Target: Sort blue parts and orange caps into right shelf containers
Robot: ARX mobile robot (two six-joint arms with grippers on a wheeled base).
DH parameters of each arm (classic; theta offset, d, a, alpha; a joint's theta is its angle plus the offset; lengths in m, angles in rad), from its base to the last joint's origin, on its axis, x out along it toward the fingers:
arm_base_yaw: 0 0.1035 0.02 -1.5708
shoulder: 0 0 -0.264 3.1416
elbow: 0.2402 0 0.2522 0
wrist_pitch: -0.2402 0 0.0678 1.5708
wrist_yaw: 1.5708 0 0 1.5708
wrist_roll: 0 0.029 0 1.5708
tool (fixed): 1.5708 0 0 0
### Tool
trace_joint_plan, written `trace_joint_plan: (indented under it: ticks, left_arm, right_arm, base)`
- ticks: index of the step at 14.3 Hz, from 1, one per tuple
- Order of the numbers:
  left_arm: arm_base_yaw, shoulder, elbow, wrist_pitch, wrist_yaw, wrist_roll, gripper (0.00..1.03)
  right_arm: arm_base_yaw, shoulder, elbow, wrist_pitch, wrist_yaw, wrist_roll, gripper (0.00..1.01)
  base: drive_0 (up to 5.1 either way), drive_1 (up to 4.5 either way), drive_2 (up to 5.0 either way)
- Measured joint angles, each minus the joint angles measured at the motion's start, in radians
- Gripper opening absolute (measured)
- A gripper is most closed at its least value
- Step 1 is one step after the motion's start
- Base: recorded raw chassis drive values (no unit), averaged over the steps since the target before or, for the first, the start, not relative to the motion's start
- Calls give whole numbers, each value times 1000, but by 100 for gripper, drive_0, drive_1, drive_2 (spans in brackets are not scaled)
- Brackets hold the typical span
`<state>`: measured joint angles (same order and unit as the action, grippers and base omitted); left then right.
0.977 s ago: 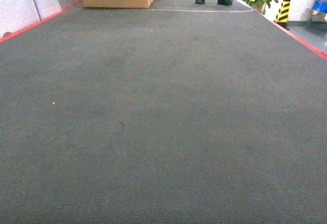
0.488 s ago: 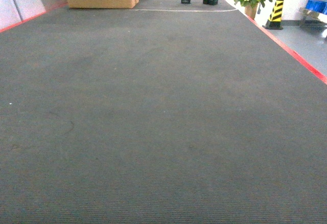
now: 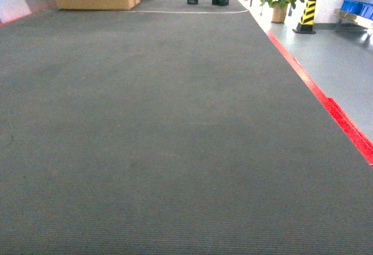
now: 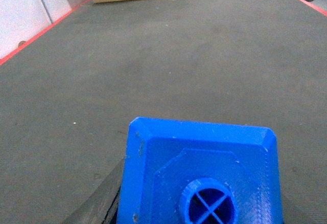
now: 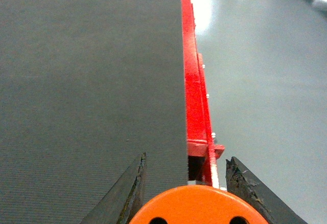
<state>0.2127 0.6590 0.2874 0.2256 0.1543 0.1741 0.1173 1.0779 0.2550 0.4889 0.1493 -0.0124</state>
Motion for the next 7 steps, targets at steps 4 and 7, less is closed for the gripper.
trace_joint_plan:
  ticks: [4, 7]
  left_arm:
    - [-2, 0, 0, 3, 0, 0, 45]
    - [0, 0, 0, 2, -1, 0, 45]
  right_arm:
    - [-1, -1, 0, 4, 2, 0, 41]
    - [0, 0, 0, 3, 2, 0, 41]
  base:
    - [493, -253, -253]
    - [496, -249, -249]
